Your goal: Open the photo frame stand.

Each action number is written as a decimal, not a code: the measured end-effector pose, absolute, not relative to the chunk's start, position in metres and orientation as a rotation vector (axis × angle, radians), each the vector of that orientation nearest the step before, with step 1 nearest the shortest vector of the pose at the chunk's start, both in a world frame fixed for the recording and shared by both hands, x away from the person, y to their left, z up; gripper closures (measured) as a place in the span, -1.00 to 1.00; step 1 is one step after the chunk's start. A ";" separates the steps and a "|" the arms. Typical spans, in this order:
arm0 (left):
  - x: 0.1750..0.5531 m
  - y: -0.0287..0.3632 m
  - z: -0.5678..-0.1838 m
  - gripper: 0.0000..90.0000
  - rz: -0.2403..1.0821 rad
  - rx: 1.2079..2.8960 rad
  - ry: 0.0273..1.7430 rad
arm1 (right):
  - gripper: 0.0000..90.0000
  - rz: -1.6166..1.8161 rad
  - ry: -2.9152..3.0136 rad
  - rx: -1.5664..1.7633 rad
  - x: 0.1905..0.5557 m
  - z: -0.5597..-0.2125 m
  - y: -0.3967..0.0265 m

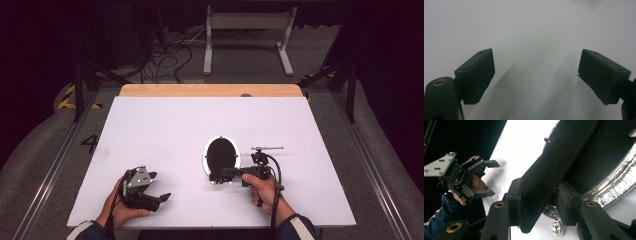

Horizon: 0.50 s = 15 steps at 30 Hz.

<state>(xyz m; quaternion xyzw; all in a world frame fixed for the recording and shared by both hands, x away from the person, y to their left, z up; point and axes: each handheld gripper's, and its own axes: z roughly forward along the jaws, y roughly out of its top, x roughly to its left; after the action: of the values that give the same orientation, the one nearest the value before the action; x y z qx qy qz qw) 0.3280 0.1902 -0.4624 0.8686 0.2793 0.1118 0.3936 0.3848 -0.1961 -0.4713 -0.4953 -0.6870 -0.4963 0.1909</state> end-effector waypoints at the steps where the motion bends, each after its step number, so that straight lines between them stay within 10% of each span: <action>1: 0.333 0.187 -0.461 -0.66 0.259 2.184 0.716 | 0.37 -1.402 -1.935 -1.386 0.386 -0.472 -0.196; 15: 0.395 0.127 -0.456 -0.56 0.101 2.132 0.691 | 0.44 -1.482 -2.117 -1.255 0.382 -0.468 -0.192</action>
<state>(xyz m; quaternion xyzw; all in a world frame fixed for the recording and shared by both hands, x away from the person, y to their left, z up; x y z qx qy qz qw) 0.3946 0.1266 -0.4560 0.8562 0.2773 0.0406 0.4340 0.3825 -0.1919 -0.4683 -0.4329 -0.7303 -0.5113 0.1340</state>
